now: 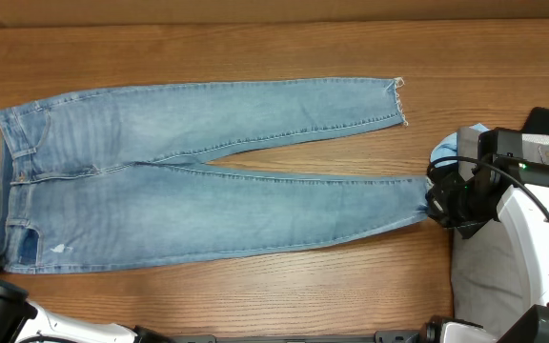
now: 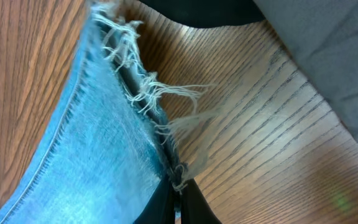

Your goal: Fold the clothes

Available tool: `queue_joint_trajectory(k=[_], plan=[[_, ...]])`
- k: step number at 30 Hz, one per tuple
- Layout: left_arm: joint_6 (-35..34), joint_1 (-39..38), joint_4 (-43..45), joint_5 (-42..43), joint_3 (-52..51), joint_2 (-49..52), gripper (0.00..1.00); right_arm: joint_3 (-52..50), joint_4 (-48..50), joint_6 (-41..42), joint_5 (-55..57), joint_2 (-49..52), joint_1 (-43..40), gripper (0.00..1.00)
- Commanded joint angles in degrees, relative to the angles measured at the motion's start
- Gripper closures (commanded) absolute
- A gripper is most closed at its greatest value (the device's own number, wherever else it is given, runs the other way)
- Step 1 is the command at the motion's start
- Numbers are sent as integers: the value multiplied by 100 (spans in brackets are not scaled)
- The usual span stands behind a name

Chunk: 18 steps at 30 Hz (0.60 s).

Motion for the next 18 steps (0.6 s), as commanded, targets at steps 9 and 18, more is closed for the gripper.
queue_joint_trajectory(k=[9,18], plan=[[48,9,-1176,107,909,-243,96,540,-76,-149,181,-114,-13,96],[-258,37,-1864,-105,1259,-1062,96,2031,-874,-479,415,-236,-13,96]])
